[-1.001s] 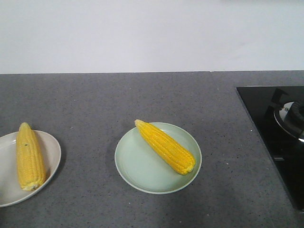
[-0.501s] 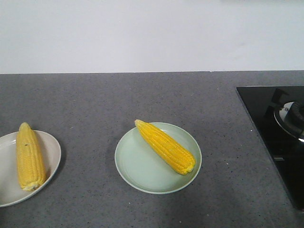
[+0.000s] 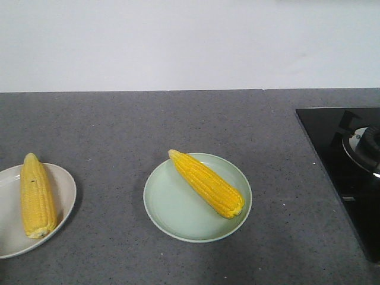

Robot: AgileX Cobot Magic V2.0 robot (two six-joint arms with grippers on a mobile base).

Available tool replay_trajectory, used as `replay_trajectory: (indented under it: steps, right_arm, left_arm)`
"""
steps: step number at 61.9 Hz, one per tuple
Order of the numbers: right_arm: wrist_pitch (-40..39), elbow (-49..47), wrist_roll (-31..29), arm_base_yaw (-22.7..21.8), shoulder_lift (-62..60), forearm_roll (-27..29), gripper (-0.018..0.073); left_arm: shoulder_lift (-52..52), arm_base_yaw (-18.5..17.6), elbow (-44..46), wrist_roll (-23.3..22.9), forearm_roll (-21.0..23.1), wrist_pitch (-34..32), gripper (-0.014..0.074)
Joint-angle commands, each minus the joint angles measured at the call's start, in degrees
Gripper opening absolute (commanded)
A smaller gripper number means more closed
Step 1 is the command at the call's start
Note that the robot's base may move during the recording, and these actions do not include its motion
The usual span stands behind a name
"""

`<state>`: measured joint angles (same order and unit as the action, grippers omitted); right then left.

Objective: Distribute corn equally

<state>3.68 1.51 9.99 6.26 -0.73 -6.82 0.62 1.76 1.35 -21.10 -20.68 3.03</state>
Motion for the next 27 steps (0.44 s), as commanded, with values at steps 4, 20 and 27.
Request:
replay_trajectory:
  steps: [4, 20, 27]
  right_arm:
    - [-4.6, 0.7, -0.7, -0.4, -0.1, -0.6, -0.0005]
    - [-4.6, 0.7, -0.7, -0.4, -0.1, -0.6, -0.0005]
    - [-4.6, 0.7, -0.7, -0.4, -0.1, -0.6, -0.0005]
  left_arm:
    - [0.9, 0.1, 1.6, -0.5, 0.2, -4.2, -0.0006]
    - [0.9, 0.1, 1.6, -0.5, 0.2, -4.2, -0.0006]
    - [0.9, 0.1, 1.6, -0.5, 0.2, -4.2, -0.0006]
